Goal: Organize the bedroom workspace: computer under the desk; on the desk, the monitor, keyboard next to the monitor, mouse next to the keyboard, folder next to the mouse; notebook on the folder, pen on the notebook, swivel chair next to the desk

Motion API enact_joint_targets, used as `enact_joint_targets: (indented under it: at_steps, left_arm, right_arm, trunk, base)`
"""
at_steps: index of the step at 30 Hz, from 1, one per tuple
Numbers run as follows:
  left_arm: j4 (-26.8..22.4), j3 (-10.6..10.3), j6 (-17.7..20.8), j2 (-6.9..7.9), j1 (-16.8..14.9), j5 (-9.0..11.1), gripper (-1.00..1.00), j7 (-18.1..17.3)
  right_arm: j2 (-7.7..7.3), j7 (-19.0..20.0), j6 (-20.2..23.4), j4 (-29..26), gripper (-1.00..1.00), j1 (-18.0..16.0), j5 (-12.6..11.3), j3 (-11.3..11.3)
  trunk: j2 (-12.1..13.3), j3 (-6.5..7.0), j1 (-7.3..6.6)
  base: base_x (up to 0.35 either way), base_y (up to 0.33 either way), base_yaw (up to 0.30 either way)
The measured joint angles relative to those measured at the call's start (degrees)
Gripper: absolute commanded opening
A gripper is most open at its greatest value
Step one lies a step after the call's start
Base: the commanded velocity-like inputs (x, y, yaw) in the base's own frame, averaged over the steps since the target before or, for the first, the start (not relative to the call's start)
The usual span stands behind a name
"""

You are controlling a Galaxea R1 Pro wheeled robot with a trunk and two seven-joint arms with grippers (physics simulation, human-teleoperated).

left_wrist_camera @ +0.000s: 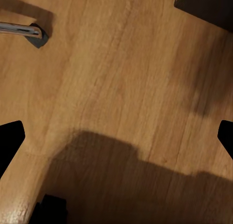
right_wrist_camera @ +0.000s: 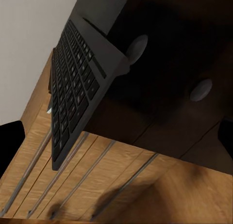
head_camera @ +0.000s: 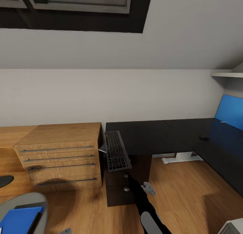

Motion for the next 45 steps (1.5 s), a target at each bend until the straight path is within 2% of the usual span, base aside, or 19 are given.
enact_joint_targets:
  at_steps: [11, 18, 26, 35, 45]
  left_arm:
    - [0.0, 0.1, 0.0, 0.0, 0.0, 0.0, 1.0, -0.1]
    - [0.0, 0.1, 0.0, 0.0, 0.0, 0.0, 1.0, -0.1]
    - [-0.6, -0.1, 0.0, -0.05, 0.0, -0.1, 1.0, -0.1]
    - [-0.8, 0.0, 0.0, -0.16, 0.0, 0.0, 1.0, -0.1]
    - [-0.8, -0.1, 0.0, -0.18, 0.0, -0.1, 1.0, -0.1]
  right_arm:
    - [-0.05, 0.2, 0.0, 0.0, 1.0, 0.0, -0.4, 0.5]
    - [-0.1, 4.0, 0.0, 0.5, 1.0, 0.0, -0.4, 0.7]
    - [-0.22, 5.2, 0.0, 1.2, 1.0, 0.0, -0.4, 0.6]
    - [-1.3, 7.1, -0.1, 1.2, 1.0, 0.0, -0.5, 0.6]
    - [-1.17, 7.1, -0.3, 1.1, 1.0, 0.0, -0.4, 0.6]
  trunk:
    - [0.0, 0.0, 0.0]
    - [0.0, 0.0, 0.0]
    - [0.0, 0.0, 0.0]
    - [-3.6, -1.61, 1.97]
    - [-3.6, -1.62, 1.98]
  base:
    - [0.0, 0.002, 0.0]
    - [0.0, 0.133, 0.0]
    - [0.0, 0.021, 0.0]
    - [0.0, 0.0, 0.0]
    - [0.0, 0.0, 0.0]
